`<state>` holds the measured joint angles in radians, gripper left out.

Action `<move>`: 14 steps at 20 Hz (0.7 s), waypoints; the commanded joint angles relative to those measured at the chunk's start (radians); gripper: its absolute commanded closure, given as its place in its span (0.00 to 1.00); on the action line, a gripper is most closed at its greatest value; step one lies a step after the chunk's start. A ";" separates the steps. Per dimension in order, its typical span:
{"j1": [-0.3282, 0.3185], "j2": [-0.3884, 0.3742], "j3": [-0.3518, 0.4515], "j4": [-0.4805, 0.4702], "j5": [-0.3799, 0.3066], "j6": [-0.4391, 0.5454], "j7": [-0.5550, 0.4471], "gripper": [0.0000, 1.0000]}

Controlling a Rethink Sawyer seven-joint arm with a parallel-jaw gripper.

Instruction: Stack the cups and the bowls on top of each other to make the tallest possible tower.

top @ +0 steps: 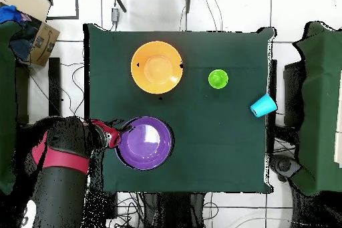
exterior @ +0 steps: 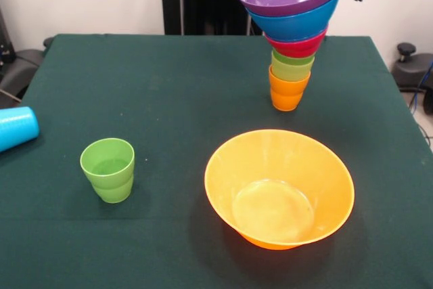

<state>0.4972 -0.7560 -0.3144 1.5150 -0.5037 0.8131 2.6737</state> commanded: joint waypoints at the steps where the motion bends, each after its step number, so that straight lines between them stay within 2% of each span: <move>1: -0.030 -0.029 0.080 0.014 -0.020 0.026 -0.115 0.00; 14: -0.059 -0.049 0.112 -0.004 0.000 0.068 -0.148 0.00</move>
<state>0.4656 -0.8081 -0.3068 1.5150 -0.5039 0.8134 2.6737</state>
